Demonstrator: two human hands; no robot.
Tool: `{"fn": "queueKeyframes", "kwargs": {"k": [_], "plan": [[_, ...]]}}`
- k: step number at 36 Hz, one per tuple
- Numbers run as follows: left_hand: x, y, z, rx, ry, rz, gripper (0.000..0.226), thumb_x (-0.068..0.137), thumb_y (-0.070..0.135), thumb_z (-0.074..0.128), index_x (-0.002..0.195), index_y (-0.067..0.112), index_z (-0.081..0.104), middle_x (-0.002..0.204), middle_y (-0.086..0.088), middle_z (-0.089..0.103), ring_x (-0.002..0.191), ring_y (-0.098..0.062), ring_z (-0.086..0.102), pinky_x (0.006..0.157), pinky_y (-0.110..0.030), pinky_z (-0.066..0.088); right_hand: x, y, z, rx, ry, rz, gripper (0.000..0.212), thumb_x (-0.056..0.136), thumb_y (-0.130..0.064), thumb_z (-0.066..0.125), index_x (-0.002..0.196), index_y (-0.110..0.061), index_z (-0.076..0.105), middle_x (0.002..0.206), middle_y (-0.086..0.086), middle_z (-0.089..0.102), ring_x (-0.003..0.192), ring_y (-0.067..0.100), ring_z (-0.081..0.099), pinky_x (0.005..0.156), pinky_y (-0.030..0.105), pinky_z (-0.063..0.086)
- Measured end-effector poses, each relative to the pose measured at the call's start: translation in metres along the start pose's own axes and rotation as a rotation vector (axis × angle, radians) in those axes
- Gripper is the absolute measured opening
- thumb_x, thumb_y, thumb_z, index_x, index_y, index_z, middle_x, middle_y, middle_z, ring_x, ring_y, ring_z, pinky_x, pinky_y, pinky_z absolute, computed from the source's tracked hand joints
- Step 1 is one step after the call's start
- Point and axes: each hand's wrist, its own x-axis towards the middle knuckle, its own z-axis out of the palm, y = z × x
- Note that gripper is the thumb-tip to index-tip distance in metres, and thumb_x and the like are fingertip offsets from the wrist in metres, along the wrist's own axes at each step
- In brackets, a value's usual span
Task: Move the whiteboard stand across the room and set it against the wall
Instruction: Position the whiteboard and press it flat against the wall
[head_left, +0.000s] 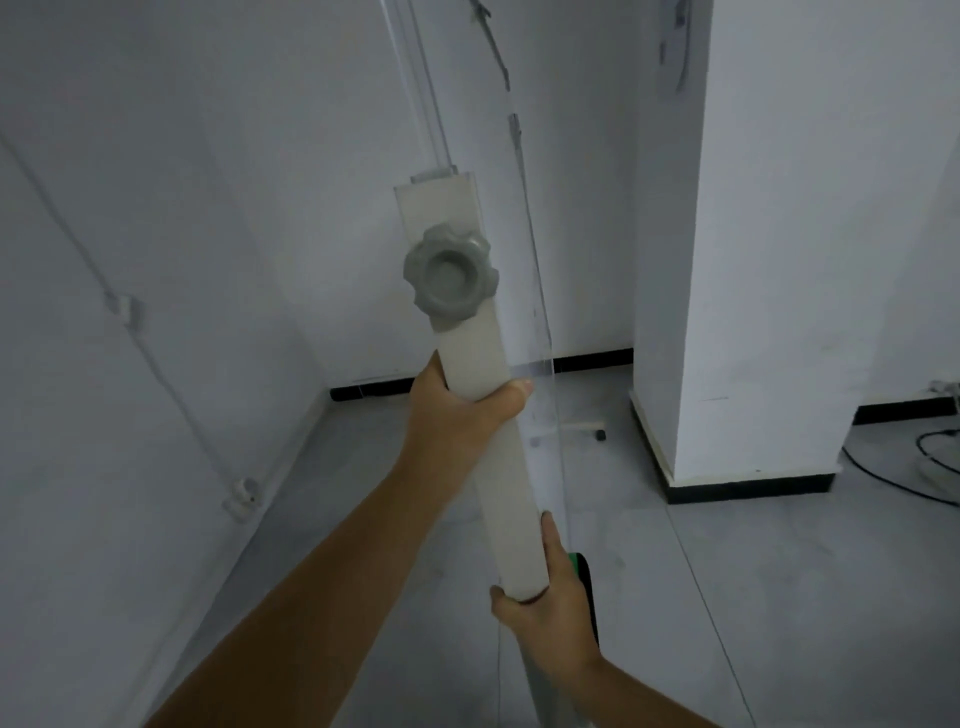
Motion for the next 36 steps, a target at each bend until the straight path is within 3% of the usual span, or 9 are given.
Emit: {"fn": "queueKeyframes", "kwargs": {"k": [6, 9, 12, 18, 21, 23, 25, 27, 36], "plan": [[0.044, -0.035, -0.084, -0.014, -0.054, -0.008, 0.027, 0.067, 0.005, 0.073, 0.068, 0.022, 0.052, 0.068, 0.002, 0.056, 0.056, -0.002, 0.058, 0.047, -0.010, 0.048, 0.033, 0.003, 0.099, 0.069, 0.101, 0.065, 0.100, 0.066, 0.004, 0.074, 0.142, -0.019, 0.013, 0.104, -0.012, 0.047, 0.097, 0.015, 0.046, 0.089, 0.023, 0.038], [0.067, -0.052, -0.121, -0.029, -0.072, -0.019, 0.028, 0.055, 0.015, 0.077, 0.067, 0.024, 0.054, 0.067, 0.003, 0.058, 0.055, -0.001, 0.059, 0.050, -0.015, 0.050, 0.053, 0.001, 0.143, 0.044, 0.125, 0.094, 0.104, 0.064, -0.001, 0.077, 0.142, -0.021, 0.011, 0.117, 0.001, 0.046, 0.098, 0.014, 0.042, 0.093, 0.022, 0.036], [0.092, -0.066, -0.158, -0.035, -0.113, -0.032, 0.027, 0.056, 0.014, 0.078, 0.067, 0.024, 0.055, 0.068, 0.002, 0.059, 0.054, 0.002, 0.060, 0.051, -0.016, 0.051, 0.075, 0.000, 0.183, 0.011, 0.162, 0.088, 0.112, 0.061, -0.010, 0.081, 0.143, -0.022, 0.004, 0.122, -0.003, 0.044, 0.099, 0.010, 0.039, 0.095, 0.020, 0.034], [0.151, -0.096, -0.225, -0.041, -0.143, -0.043, 0.057, 0.032, 0.039, 0.068, 0.081, 0.013, 0.059, 0.082, -0.011, 0.062, 0.078, -0.027, 0.061, 0.074, -0.044, 0.053, 0.123, 0.001, 0.266, 0.029, 0.204, 0.062, 0.117, 0.057, -0.016, 0.085, 0.143, -0.024, 0.007, 0.140, 0.004, 0.041, 0.115, 0.018, 0.045, 0.104, 0.030, 0.039], [0.184, -0.111, -0.254, -0.039, -0.163, -0.052, 0.061, 0.034, 0.038, 0.070, 0.087, 0.011, 0.060, 0.093, -0.017, 0.063, 0.089, -0.035, 0.061, 0.082, -0.050, 0.052, 0.154, -0.003, 0.300, 0.119, 0.191, 0.026, 0.108, 0.063, -0.003, 0.081, 0.142, -0.019, 0.009, 0.140, 0.000, 0.035, 0.116, 0.019, 0.041, 0.094, 0.011, 0.042], [0.208, -0.123, -0.274, -0.038, -0.190, -0.044, 0.057, 0.035, 0.037, 0.070, 0.086, 0.013, 0.059, 0.094, -0.017, 0.061, 0.090, -0.033, 0.060, 0.083, -0.049, 0.052, 0.176, -0.002, 0.324, 0.141, 0.188, 0.010, 0.105, 0.066, 0.000, 0.078, 0.142, -0.020, 0.008, 0.140, -0.002, 0.031, 0.118, 0.018, 0.039, 0.090, 0.006, 0.044], [0.235, -0.135, -0.292, -0.041, -0.220, -0.047, 0.055, 0.037, 0.036, 0.070, 0.085, 0.013, 0.059, 0.094, -0.017, 0.060, 0.089, -0.031, 0.060, 0.083, -0.049, 0.052, 0.201, 0.000, 0.349, 0.085, 0.228, -0.002, 0.111, 0.065, -0.011, 0.081, 0.143, -0.023, 0.004, 0.147, 0.001, 0.030, 0.128, 0.021, 0.037, 0.109, 0.033, 0.038], [0.261, -0.147, -0.309, -0.054, -0.259, -0.038, 0.051, 0.039, 0.035, 0.070, 0.083, 0.013, 0.059, 0.093, -0.017, 0.059, 0.088, -0.030, 0.059, 0.083, -0.049, 0.052, 0.224, -0.003, 0.372, 0.081, 0.239, 0.018, 0.112, 0.064, -0.013, 0.082, 0.143, -0.023, 0.002, 0.147, 0.002, 0.030, 0.130, 0.023, 0.035, 0.112, 0.043, 0.033], [0.360, -0.201, -0.370, -0.094, -0.352, -0.028, 0.046, 0.037, 0.035, 0.069, 0.078, 0.016, 0.060, 0.078, -0.005, 0.062, 0.074, -0.016, 0.061, 0.066, -0.028, 0.054, 0.314, -0.007, 0.454, 0.102, 0.322, 0.032, 0.121, 0.055, -0.008, 0.086, 0.140, -0.026, 0.002, 0.152, 0.006, 0.020, 0.136, 0.023, 0.025, 0.114, 0.043, 0.026]]}}
